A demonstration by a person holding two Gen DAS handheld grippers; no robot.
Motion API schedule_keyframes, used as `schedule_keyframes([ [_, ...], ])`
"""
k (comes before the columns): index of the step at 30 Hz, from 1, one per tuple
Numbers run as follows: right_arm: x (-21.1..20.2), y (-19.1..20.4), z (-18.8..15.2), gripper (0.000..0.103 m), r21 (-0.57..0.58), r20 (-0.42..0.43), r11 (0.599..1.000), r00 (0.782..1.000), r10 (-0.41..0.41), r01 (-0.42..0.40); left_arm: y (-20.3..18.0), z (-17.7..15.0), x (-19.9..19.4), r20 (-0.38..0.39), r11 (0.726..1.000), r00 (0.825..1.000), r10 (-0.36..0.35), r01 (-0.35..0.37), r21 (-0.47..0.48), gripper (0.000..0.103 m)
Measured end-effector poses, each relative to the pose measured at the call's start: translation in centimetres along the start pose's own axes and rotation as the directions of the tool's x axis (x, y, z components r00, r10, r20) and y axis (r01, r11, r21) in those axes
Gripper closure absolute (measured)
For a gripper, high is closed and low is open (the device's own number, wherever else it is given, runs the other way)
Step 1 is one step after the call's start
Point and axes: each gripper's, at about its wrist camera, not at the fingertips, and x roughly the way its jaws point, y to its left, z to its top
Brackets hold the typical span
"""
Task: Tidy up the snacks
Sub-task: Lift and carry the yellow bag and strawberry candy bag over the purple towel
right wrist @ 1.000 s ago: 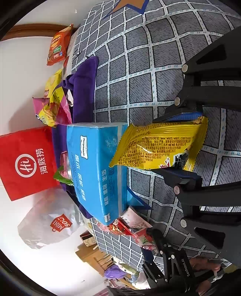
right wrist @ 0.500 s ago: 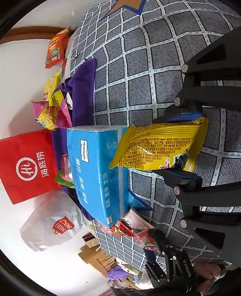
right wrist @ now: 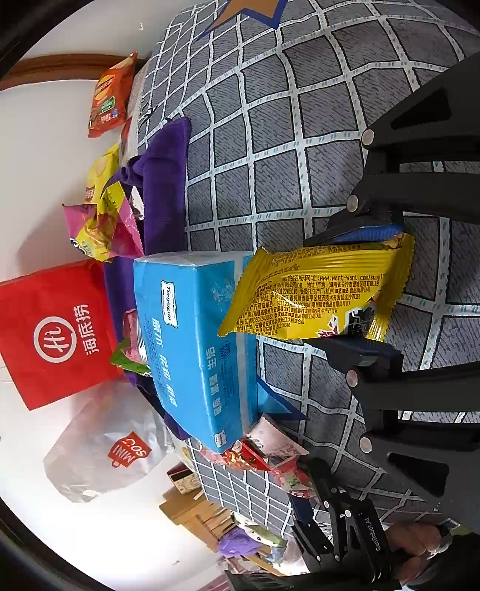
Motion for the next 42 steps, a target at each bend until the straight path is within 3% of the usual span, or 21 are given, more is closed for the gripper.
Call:
schedule_keyframes([
  [3,-0.2,0.0,0.0,0.062,0.000,0.001,1.000,1.000,-0.005,0.005,-0.3,0.1,0.0,-0.005,1.000,1.000,0.001,-0.001,0.020,0.053],
  [9,-1.8,-0.2,0.0,0.063,0.057,-0.003,0.998,1.000,0.004,-0.004,0.6,0.4,-1.2,-0.045,0.989,0.990,-0.134,0.131,-0.066,0.054],
  [13,-3.5,0.5,0.0,0.063,0.048,0.019,0.999,0.999,-0.026,0.025,0.1,0.5,-2.8,-0.025,0.993,0.993,-0.116,0.115,-0.039,0.054],
  [28,-10.9,2.1,-0.3,0.063,0.116,0.098,0.992,0.993,-0.066,0.054,-1.5,1.0,-9.6,0.018,0.985,0.985,-0.171,0.171,-0.034,0.054],
  [35,-14.4,2.5,-0.1,0.063,0.145,0.109,0.985,0.988,-0.110,0.094,-2.4,2.0,-12.4,0.033,0.965,0.966,-0.255,0.256,-0.063,0.054],
  [42,-17.5,3.3,0.6,0.063,0.153,0.158,0.984,0.980,-0.117,0.093,-3.2,3.2,-15.1,0.071,0.963,0.962,-0.264,0.267,-0.038,0.054],
])
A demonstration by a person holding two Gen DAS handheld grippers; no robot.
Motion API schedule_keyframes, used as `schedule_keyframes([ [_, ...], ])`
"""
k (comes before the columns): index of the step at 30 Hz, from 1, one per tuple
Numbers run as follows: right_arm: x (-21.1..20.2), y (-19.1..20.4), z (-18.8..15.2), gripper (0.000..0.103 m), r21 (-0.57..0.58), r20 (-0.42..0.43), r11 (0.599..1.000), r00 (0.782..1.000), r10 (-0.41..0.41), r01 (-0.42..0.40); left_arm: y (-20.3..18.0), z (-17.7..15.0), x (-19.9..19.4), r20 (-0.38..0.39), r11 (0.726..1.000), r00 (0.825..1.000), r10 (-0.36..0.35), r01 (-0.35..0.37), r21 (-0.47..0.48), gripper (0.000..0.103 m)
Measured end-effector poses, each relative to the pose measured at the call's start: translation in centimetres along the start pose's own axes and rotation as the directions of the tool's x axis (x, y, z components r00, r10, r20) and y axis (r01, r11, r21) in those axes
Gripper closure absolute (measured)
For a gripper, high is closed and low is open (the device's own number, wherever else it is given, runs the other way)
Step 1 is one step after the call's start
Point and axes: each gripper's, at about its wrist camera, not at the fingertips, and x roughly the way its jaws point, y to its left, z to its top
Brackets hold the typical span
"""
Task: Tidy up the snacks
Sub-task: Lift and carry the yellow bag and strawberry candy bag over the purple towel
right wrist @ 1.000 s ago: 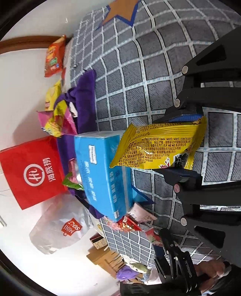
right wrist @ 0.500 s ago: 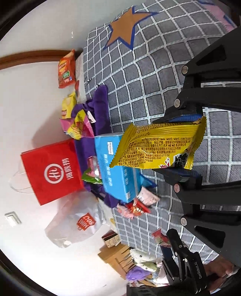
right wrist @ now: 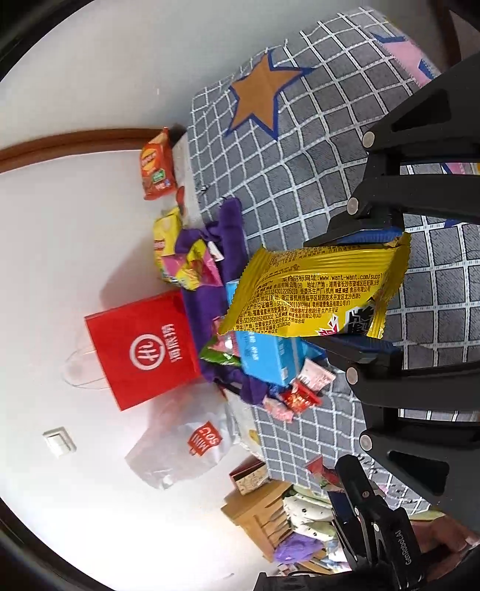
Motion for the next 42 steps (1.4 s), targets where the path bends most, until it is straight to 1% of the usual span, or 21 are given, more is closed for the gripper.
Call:
schedule_keyframes([
  [3,-0.9,0.4,0.3,0.063,-0.014,0.017,1.000,1.000,-0.002,0.002,-0.2,0.3,-0.5,0.009,1.000,1.000,-0.024,0.024,0.004,0.054],
  [8,-1.7,0.7,0.6,0.063,-0.021,0.029,1.000,1.000,-0.004,0.005,-0.6,0.8,-0.7,0.011,0.999,0.999,-0.045,0.045,0.010,0.054],
  [14,-1.7,1.0,1.1,0.063,-0.030,0.033,1.000,0.999,-0.006,0.007,-0.5,1.7,-0.5,0.010,0.997,0.997,-0.079,0.079,-0.001,0.054],
  [23,-0.6,1.4,2.5,0.063,-0.051,0.031,0.999,1.000,-0.002,0.003,-0.3,3.9,0.0,0.026,0.997,0.997,-0.072,0.072,0.012,0.054],
  [28,0.3,2.2,3.9,0.063,-0.076,0.037,0.997,0.999,-0.002,0.004,0.4,5.8,0.3,0.042,0.996,0.995,-0.087,0.087,0.003,0.054],
  [35,1.8,2.7,6.2,0.063,-0.098,0.051,0.995,0.999,0.000,0.005,1.3,8.1,1.4,0.053,0.997,0.995,-0.079,0.079,0.005,0.054],
  [42,4.9,3.1,8.7,0.063,-0.124,0.037,0.992,0.999,0.004,0.000,3.8,10.4,3.8,0.045,0.999,0.999,-0.029,0.030,-0.030,0.054],
])
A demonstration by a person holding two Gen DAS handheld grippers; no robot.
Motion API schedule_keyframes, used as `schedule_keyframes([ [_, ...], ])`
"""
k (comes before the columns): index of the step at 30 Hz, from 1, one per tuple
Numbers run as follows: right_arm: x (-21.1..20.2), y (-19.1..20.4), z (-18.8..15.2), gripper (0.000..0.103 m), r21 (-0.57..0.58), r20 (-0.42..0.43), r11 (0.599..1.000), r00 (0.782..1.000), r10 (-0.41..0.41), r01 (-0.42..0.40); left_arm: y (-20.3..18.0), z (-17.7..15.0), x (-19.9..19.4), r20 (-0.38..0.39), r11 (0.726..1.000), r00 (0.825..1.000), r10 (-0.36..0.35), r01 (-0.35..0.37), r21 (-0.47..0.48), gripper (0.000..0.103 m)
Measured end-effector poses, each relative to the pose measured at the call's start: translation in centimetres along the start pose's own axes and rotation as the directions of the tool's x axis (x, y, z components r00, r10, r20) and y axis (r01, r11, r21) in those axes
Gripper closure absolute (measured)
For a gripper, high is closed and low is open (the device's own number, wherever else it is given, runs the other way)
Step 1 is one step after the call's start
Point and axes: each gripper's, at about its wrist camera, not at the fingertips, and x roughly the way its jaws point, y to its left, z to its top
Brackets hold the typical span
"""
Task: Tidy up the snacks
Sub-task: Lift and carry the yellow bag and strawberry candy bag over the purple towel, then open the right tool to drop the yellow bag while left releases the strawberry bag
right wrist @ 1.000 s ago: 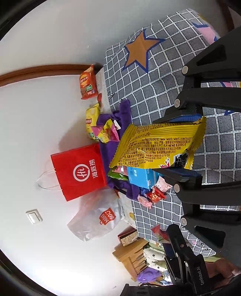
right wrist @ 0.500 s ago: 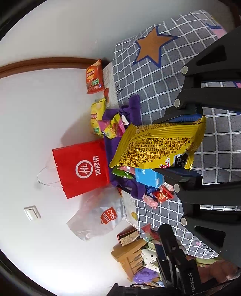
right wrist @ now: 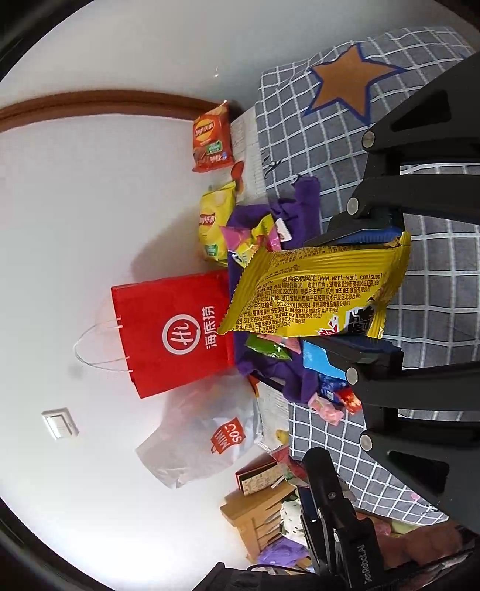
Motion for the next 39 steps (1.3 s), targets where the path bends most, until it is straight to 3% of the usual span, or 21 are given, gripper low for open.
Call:
schedule_keyframes([
  [10,7.6,-1.0,3.6,0.063,0.002,-0.046,1.000,0.999,0.014,-0.014,4.2,3.5,4.2,-0.029,0.994,0.995,0.097,-0.099,-0.054,0.054],
  [18,13.7,-1.1,6.9,0.063,-0.020,-0.057,0.999,0.998,0.028,-0.029,6.9,6.1,7.8,-0.041,0.986,0.993,0.108,-0.112,-0.122,0.054],
  [25,19.3,0.0,9.4,0.063,-0.067,-0.089,0.997,0.995,0.039,-0.045,7.9,8.5,11.1,-0.044,0.984,0.988,0.147,-0.150,-0.099,0.054],
  [30,21.3,-0.2,9.4,0.063,-0.102,-0.130,0.994,0.991,0.033,-0.046,9.0,9.8,13.8,-0.059,0.984,0.989,0.134,-0.140,-0.112,0.054],
  [36,22.9,-0.5,8.2,0.063,-0.201,-0.189,0.979,0.982,-0.008,-0.031,11.7,9.3,16.8,-0.120,0.979,0.985,0.123,-0.140,-0.151,0.054],
  [39,23.8,-0.4,7.6,0.063,-0.227,-0.216,0.973,0.976,-0.020,-0.030,12.6,9.2,16.9,-0.111,0.975,0.986,0.122,-0.140,-0.172,0.054],
])
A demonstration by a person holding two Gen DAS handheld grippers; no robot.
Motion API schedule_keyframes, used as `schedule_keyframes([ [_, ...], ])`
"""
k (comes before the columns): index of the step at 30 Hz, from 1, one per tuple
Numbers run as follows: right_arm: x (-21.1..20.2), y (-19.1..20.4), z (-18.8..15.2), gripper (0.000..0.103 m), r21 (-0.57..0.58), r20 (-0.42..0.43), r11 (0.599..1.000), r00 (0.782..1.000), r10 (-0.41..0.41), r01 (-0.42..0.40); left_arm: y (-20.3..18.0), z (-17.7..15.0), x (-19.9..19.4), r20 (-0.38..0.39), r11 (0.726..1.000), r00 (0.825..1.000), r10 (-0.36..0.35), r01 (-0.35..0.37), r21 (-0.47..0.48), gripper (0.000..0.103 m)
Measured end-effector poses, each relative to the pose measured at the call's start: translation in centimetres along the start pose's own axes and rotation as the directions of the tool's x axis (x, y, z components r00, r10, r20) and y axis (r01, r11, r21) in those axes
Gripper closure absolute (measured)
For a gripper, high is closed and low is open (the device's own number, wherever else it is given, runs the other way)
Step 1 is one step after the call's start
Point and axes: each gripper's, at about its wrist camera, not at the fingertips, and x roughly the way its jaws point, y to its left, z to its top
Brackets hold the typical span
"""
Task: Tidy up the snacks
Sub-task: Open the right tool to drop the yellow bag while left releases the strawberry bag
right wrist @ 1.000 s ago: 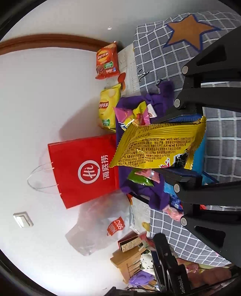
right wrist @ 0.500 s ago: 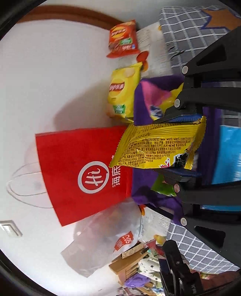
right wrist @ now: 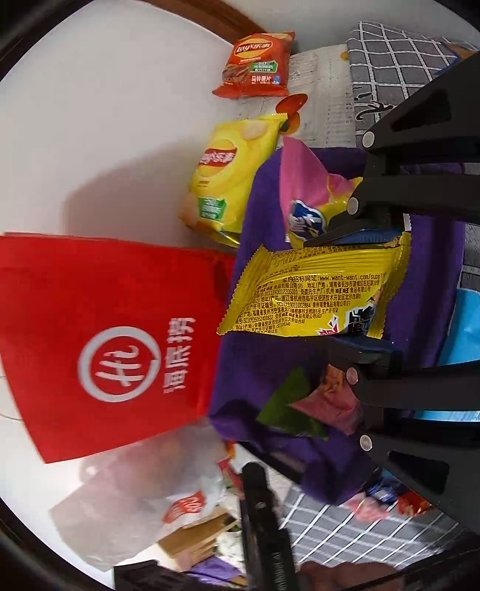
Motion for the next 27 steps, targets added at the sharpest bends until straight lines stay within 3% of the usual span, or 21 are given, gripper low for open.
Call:
schedule_keyframes([
  [8,4.2,0.5,-1.4,0.063,-0.013,-0.163,0.999,0.986,0.041,-0.044,0.7,0.0,0.9,-0.030,1.000,0.999,0.014,-0.014,-0.006,0.054],
  [13,4.6,0.9,-1.7,0.058,-0.031,-0.185,0.998,0.982,0.043,-0.050,0.2,-0.1,1.9,-0.062,1.000,0.998,0.023,-0.023,0.009,0.054],
  [15,4.1,1.0,-1.7,0.054,-0.039,-0.165,0.998,0.985,0.042,-0.049,0.0,-0.2,2.2,-0.077,1.000,0.997,0.023,-0.022,0.012,0.054],
  [17,3.3,1.0,-1.5,0.039,-0.036,-0.141,0.997,0.988,0.059,-0.064,0.0,-0.4,2.7,-0.098,1.000,0.995,0.023,-0.022,0.012,0.054],
  [27,-0.7,0.4,-0.6,0.039,-0.029,-0.004,0.997,0.998,0.068,-0.068,-1.2,-1.2,4.5,-0.176,1.000,0.984,-0.002,0.005,0.016,0.054],
])
